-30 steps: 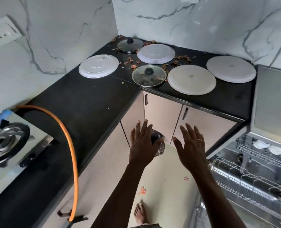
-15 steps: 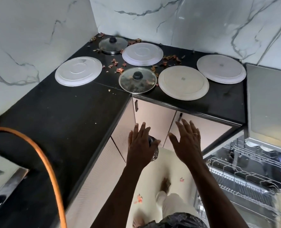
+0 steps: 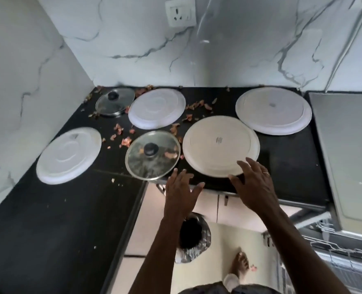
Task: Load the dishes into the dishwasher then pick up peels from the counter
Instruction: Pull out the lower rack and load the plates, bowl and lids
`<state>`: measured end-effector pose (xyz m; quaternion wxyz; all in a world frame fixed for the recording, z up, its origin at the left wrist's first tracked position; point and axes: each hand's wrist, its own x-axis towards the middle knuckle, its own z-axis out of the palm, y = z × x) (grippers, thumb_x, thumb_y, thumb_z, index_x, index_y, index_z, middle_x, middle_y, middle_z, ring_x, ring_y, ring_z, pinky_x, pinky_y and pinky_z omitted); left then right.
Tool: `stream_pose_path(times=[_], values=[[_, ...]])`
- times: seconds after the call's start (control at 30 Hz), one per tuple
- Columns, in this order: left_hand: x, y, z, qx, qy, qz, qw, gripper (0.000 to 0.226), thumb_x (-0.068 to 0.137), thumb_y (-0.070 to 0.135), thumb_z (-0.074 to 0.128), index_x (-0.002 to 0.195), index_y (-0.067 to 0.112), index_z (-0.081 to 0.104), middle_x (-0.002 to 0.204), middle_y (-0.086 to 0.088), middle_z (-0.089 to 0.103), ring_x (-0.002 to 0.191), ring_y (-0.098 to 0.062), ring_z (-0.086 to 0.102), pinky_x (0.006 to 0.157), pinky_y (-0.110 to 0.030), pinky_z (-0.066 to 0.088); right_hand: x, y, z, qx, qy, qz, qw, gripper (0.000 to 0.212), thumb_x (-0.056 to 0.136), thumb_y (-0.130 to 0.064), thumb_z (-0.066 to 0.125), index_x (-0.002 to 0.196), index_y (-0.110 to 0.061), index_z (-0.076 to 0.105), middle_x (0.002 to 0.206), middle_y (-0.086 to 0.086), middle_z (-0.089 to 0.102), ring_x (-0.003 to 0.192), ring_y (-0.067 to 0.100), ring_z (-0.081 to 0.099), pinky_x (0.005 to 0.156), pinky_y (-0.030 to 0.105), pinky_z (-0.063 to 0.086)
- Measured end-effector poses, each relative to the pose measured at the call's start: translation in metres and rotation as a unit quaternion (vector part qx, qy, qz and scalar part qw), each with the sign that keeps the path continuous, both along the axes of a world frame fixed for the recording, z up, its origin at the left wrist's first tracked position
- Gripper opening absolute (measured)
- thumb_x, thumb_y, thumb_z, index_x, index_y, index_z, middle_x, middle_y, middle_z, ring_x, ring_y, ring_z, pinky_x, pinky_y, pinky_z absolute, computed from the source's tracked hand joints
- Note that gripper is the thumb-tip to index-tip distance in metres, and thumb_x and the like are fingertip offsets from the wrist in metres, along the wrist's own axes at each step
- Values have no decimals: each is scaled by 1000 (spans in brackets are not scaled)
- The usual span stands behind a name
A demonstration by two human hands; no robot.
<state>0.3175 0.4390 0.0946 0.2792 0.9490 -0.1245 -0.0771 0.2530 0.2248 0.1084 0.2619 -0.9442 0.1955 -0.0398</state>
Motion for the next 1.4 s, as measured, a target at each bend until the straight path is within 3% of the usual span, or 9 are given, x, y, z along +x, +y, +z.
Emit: stream_pose_path(times=[0.17,0.27,0.5,0.73,0.93,1.3,1.4], values=[[75,-30,-3,-9,-9,-13,1000,44,89,44,70,118,10,69,135,-14,61,138,-34,45,116,-43,31,43,-34,-3,23,68,-42,997,62,97,-52,56,150,-20,45,159,15,34,145,39,30,117,50,29],[123,-48,1,-7,14,-29,999,40,90,35,74,120,9,68,135,-17,60,133,-34,48,113,-40,33,64,-38,-8,62,112,-76,989,67,98,-54,54,152,-19,37,160,17,27,143,43,30,115,51,31],[230,-95,-8,104,96,-31,989,75,93,56,60,147,7,43,150,-19,46,138,-38,42,114,-48,35,97,-40,-17,117,147,-187,964,68,96,-51,57,148,-13,36,148,18,36,137,42,33,114,47,29],[247,-115,-17,126,87,-30,988,82,92,55,60,150,3,35,154,-22,39,142,-41,34,116,-50,27,114,-39,-17,202,118,-296,926,66,95,-49,60,147,-13,39,148,18,35,138,41,32,112,49,33],[261,-123,-15,111,105,5,988,76,91,54,62,143,3,44,151,-26,40,141,-42,34,115,-52,24,120,-45,-22,265,71,-377,884,69,93,-48,62,150,-17,40,150,14,34,141,38,31,108,50,39],[272,-122,-18,86,168,15,982,73,86,58,66,134,5,54,154,-24,35,139,-46,33,114,-58,29,116,-47,-32,280,77,-420,860,64,90,-43,68,143,-17,43,144,13,29,131,36,34,88,42,40],[271,-121,-19,84,160,16,983,72,85,61,67,131,7,57,152,-24,37,137,-46,35,113,-57,30,111,-49,-35,286,69,-422,857,69,89,-43,71,146,-19,41,143,13,30,130,34,35,90,42,40]])
